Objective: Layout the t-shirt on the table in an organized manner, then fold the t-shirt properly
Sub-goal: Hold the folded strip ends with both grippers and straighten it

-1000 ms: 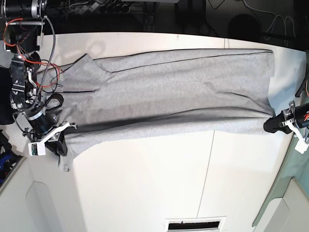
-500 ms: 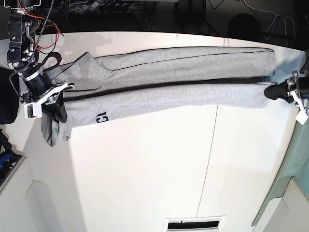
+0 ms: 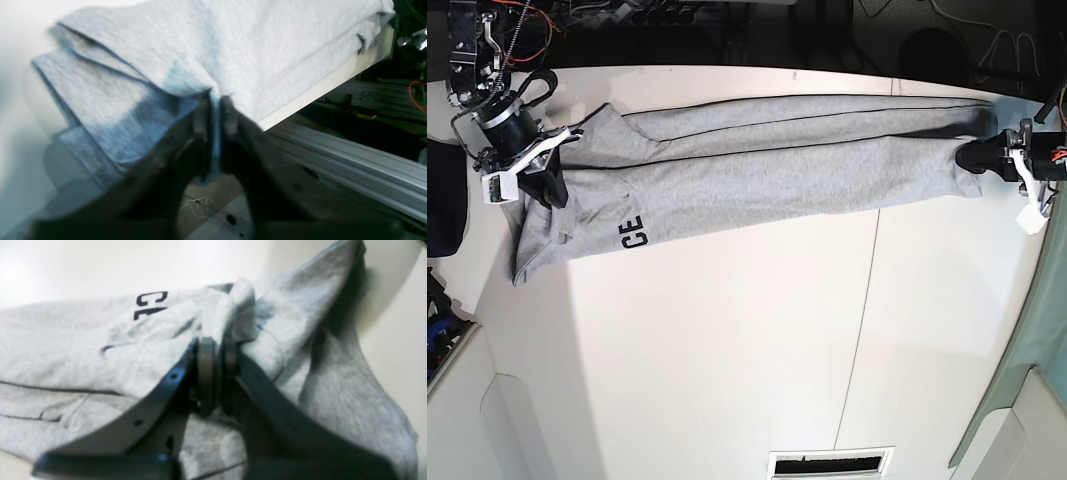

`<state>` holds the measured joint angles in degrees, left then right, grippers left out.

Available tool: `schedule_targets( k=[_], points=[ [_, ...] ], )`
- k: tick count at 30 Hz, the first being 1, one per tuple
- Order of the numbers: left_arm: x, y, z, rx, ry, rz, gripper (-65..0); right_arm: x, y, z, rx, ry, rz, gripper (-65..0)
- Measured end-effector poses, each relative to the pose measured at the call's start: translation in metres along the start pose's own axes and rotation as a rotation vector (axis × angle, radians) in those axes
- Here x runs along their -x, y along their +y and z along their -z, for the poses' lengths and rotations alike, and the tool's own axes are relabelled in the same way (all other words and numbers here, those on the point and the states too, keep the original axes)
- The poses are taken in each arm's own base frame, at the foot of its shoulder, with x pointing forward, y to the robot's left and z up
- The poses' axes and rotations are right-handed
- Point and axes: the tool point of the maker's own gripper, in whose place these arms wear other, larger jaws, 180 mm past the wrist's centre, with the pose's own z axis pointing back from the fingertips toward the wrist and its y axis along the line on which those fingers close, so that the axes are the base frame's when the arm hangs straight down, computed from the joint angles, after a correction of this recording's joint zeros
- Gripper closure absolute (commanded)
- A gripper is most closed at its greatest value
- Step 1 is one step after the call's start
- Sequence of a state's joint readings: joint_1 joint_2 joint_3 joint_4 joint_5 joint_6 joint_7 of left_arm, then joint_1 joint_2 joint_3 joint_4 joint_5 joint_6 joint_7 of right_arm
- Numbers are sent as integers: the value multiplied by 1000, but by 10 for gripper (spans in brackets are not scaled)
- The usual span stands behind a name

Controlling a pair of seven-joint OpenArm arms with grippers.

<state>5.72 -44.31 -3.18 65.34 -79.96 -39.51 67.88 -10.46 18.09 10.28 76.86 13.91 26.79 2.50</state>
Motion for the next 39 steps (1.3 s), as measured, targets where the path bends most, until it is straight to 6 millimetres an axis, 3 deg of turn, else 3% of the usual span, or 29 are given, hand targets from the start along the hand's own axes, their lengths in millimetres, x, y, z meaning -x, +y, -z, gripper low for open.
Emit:
schedule_targets(
  k=[3,8,14,18,21,23,25,28,34,39],
  points=[
    [-1,0,0,1,-8,0,-181,-1,0,0,-1,-5,11,-274],
    [-19,4,-11,-10,-94,-11,-181,-9,0,0,-3,-42,74,-284],
    [-53,20,-57,-63,-292,-40,-181,-37,-1,-3,-2,-113,71,-284],
    [-32,29,-61,-84,-275,-79,-192,-57,7,-5,-19,-163,52,-284],
    [-11,33,-51,-91,-262,-114,-315,-65,13,-3,-27,-188,58,-284],
    [-3,37,-40,-118,-268,-120,-356,-67,18,3,-25,-190,47,-276],
    [0,36,-30,-119,-285,-128,-357,-63,20,9,-19,-174,27,-192],
    [-3,29,-17,-84,-327,-154,-357,-47,23,19,-13,-125,28,0],
    [8,36,-2,-147,-275,-130,-357,3,12,29,17,20,35,0],
    [8,47,-10,-199,-298,-129,-357,18,8,39,18,54,75,0]
  ],
)
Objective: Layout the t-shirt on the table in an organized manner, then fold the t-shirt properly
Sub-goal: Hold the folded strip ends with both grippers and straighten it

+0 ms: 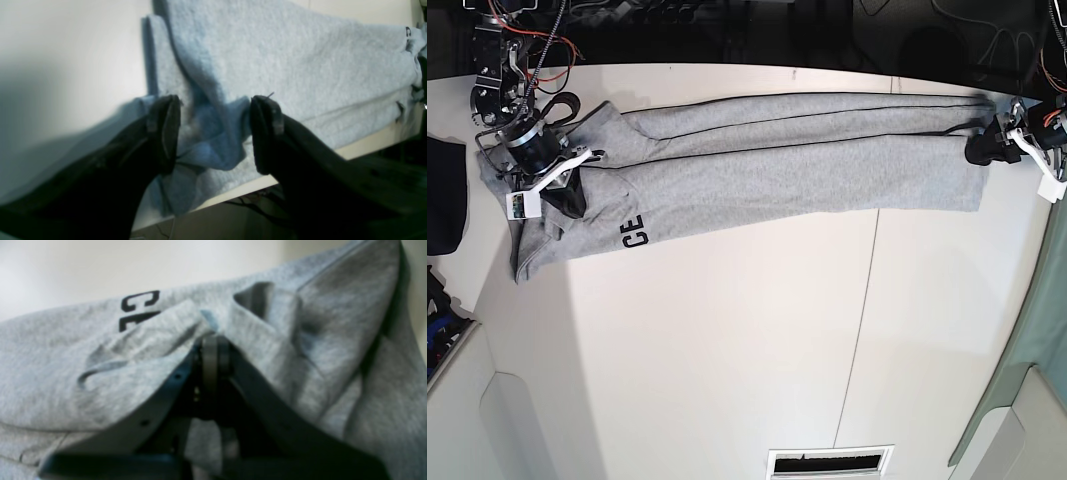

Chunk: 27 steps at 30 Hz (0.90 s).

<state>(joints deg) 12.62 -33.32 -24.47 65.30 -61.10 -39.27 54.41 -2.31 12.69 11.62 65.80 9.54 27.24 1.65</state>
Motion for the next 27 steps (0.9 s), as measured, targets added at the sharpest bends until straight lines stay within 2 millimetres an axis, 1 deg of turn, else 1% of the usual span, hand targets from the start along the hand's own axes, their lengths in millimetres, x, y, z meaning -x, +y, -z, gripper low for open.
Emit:
schedule_targets(
  k=[3,8,15,22,27],
  points=[
    [-8,10,-9,-35,-33,-4,-357,2,-2,4,0,0,17,0],
    [-5,18,-12,-70,-27,-24,-356,-1,-3,8,2,-8,25,0],
    [1,18,-10,-70,-17,-31,-357,-3,-3,8,0,-15,42,0],
    [-2,14,-10,-52,-33,-42,-357,-3,-3,8,0,-15,44,0],
    [4,9,-3,-36,-34,-59,-357,-3,-3,8,0,-16,44,0]
  ],
)
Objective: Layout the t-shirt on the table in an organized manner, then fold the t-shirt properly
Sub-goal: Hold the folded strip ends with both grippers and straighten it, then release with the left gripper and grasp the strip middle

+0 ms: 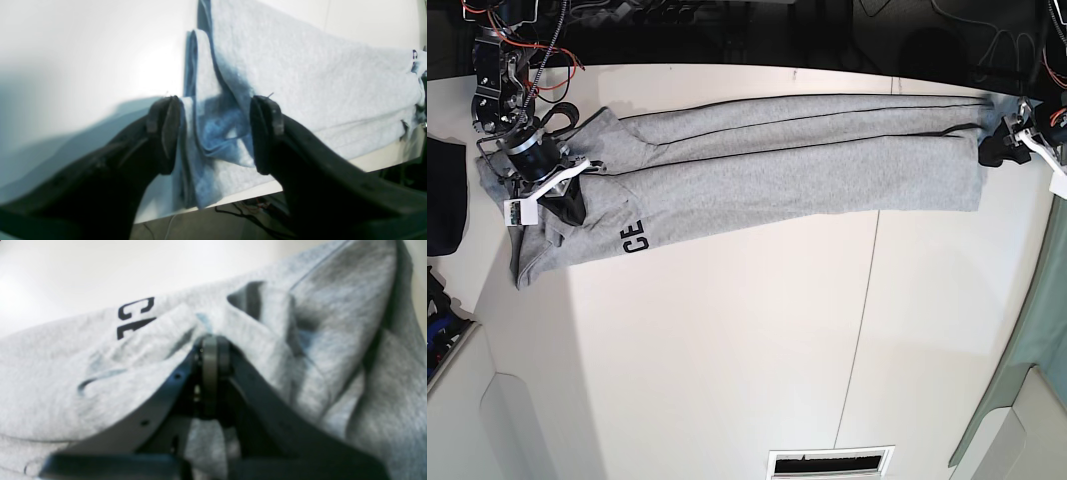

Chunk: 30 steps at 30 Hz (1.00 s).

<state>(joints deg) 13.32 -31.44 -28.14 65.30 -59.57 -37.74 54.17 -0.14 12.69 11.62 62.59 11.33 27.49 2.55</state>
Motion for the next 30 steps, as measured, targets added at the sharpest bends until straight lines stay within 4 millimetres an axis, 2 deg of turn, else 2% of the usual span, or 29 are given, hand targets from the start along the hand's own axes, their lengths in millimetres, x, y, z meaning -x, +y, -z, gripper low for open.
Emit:
schedule_targets(
  k=[5,10,11,14,16,19,22,26,30],
  points=[
    [12,-3,8,-3,37,18,-356,0,0,0,0,0,0,0],
    [13,0,10,-26,37,54,-342,0,0,0,0,0,0,0],
    [13,0,10,-26,38,53,-300,0,0,0,0,0,0,0],
    [16,-3,12,-11,42,63,-103,0,0,0,0,0,0,0],
    [20,-11,16,20,38,37,-13,0,0,0,0,0,0,0],
    [22,-29,23,103,2,-33,0,0,0,0,0,0,0,0],
    [9,-38,21,139,-53,-46,0,0,0,0,0,0,0,0],
    [-24,-48,6,141,-124,46,0,0,0,0,0,1,0,0],
    [-41,-73,-4,172,-117,163,0,0,0,0,0,1,0,0]
  ],
)
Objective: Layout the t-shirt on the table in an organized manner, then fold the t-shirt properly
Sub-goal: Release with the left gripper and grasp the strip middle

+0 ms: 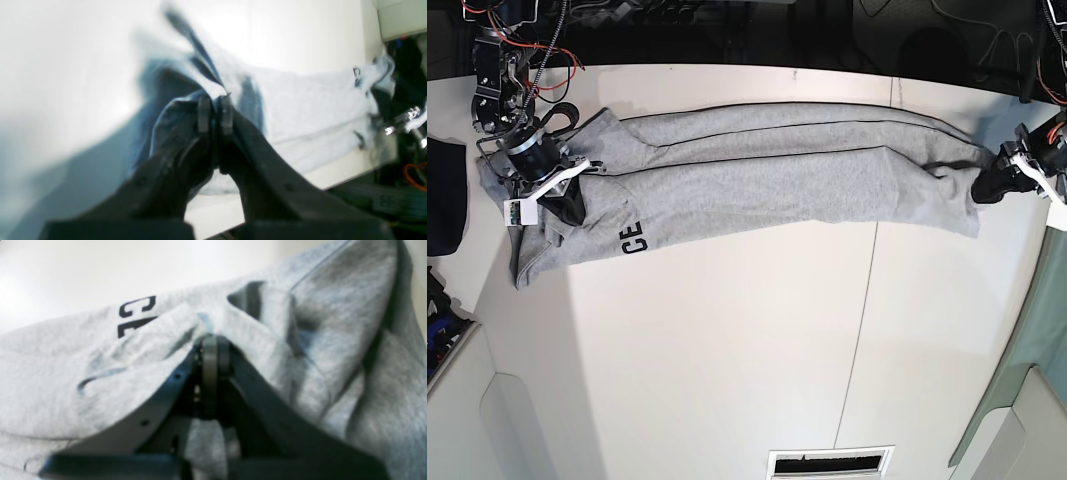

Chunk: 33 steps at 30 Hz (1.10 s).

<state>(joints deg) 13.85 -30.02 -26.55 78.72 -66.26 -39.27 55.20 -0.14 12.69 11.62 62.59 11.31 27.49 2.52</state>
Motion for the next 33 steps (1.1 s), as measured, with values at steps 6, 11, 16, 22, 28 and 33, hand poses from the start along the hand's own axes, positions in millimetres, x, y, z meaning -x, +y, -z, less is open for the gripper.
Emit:
schedule_targets(
  k=[6,11,16,22,28,33],
  points=[
    [9,-57,15,128,34,97,0,1,0,0,0,4,0,0],
    [31,-119,52,251,41,159,0,3,0,0,-1,17,5,0],
    [37,-170,89,347,32,183,0,4,0,0,-2,26,8,0],
    [67,-234,122,444,75,235,0,4,0,0,-3,27,7,0],
    [73,-269,140,475,58,258,0,4,-1,0,-3,31,7,0],
    [63,-294,164,516,28,203,0,4,-1,0,-3,31,8,0]
  ],
)
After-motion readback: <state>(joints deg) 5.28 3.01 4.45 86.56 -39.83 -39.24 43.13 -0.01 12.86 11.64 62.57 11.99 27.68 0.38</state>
